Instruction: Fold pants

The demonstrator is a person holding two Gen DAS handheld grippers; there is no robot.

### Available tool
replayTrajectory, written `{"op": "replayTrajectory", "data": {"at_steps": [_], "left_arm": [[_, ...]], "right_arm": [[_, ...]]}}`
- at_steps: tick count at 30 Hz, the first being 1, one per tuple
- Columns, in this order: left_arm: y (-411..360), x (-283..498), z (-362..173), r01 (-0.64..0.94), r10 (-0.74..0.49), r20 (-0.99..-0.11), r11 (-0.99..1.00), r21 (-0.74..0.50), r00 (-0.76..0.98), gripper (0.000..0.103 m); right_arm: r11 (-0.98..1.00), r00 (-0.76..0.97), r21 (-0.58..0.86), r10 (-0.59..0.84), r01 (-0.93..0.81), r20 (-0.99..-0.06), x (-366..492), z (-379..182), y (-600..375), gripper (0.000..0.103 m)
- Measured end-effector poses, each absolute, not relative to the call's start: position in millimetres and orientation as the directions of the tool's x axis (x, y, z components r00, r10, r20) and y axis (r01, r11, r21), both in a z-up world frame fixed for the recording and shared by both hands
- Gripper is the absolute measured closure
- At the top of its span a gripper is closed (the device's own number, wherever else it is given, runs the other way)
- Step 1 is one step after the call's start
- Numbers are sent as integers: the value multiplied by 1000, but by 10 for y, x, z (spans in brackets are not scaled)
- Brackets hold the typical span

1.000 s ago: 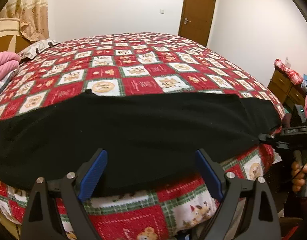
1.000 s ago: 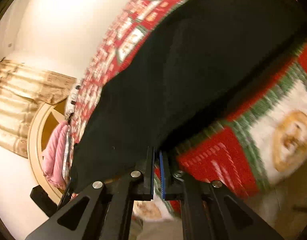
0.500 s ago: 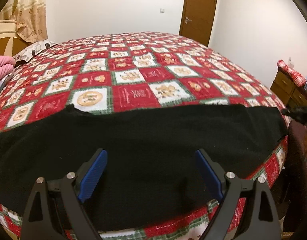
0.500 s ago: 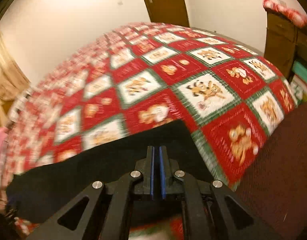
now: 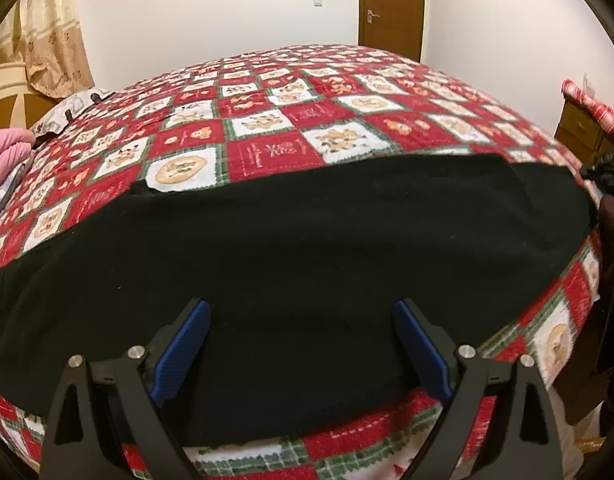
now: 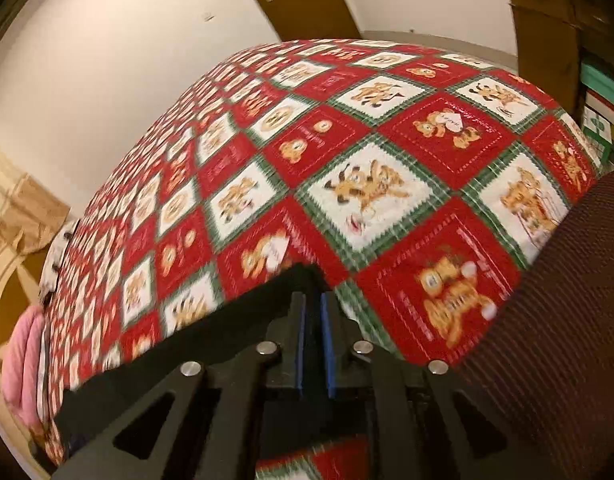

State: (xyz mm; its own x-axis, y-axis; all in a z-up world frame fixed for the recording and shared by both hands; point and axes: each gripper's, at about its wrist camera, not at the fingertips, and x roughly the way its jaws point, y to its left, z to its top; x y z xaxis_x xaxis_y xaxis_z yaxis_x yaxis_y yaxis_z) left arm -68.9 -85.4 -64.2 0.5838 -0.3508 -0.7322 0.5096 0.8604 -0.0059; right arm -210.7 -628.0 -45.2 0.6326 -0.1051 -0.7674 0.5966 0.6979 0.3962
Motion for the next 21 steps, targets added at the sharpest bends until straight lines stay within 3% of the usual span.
{"op": "replayTrajectory", "data": {"at_steps": [1, 2, 4, 8, 13, 16, 19, 20, 21], "left_arm": [[-852, -694, -618, 510, -362, -727, 860, -20, 583, 7], [-857, -699, -589, 509, -376, -721, 860, -38, 581, 7], [-869, -696, -547, 509, -398, -715, 858, -68, 575, 7], [-884, -721, -485, 515, -421, -707, 852, -93, 568, 7], [-811, -714, -454, 502, -425, -701, 858, -110, 573, 7], [-781, -693, -462, 496, -437, -703, 857, -137, 561, 7], [-763, -709, -451, 502, -444, -698, 854, -139, 561, 7], [-758, -717, -442, 505, -444, -696, 853, -135, 564, 7], [-750, -722, -435, 506, -444, -694, 852, -133, 566, 7]], "right_arm": [[712, 622, 382, -96, 588, -777, -2133, -458, -6249, 70], [726, 601, 355, -99, 589, -793, -2143, -481, -6226, 44], [736, 578, 314, -127, 600, -806, -2137, -528, -6213, 31], [725, 552, 330, -82, 604, -830, -2061, -702, -6246, 31], [846, 420, 96, -159, 524, -894, -1813, -899, -5891, 30], [838, 414, 110, -145, 534, -899, -1842, -896, -5857, 33], [847, 408, 110, -134, 520, -903, -1865, -886, -5821, 43], [849, 411, 121, -121, 515, -903, -1868, -876, -5813, 59], [846, 421, 150, -95, 511, -902, -1910, -859, -5797, 66]]}}
